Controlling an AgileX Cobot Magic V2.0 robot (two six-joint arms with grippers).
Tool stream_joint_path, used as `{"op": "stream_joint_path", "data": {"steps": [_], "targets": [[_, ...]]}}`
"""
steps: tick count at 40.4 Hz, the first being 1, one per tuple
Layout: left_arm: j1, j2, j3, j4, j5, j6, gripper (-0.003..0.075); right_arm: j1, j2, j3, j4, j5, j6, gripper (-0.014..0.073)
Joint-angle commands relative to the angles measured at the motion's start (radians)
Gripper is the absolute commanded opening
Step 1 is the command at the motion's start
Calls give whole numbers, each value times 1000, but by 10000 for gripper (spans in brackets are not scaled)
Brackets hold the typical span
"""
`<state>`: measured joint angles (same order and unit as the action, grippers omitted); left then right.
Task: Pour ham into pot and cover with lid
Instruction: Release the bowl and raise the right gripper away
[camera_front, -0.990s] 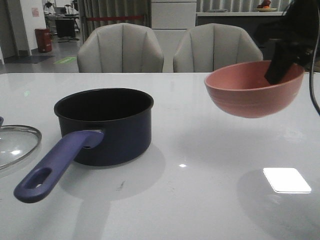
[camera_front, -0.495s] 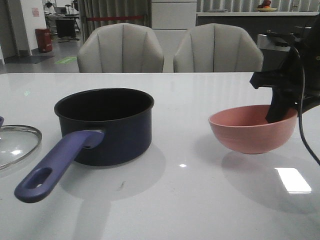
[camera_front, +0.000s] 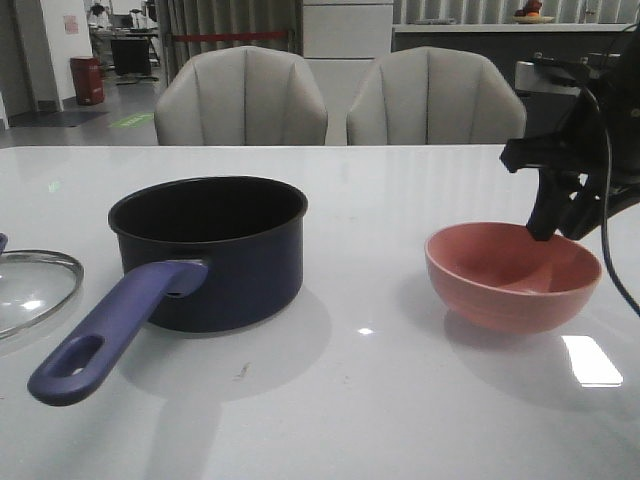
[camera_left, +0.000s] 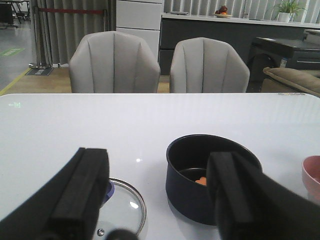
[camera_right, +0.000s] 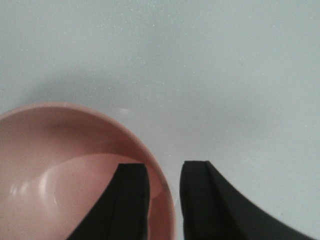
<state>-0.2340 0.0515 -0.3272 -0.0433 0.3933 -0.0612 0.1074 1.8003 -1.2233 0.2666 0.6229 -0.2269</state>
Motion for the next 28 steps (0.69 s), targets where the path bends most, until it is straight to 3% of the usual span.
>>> {"op": "stream_joint_path", "data": {"steps": [1, 13, 28], "targets": [[-6, 12, -23, -10, -81, 0, 458, -8, -107, -29, -37, -13, -28, 307], [-6, 12, -23, -10, -81, 0, 458, 7, -355, 54, -51, -65, -56, 307], [-6, 12, -23, -10, -87, 0, 458, 157, -789, 495, -12, -530, -56, 302]]}}
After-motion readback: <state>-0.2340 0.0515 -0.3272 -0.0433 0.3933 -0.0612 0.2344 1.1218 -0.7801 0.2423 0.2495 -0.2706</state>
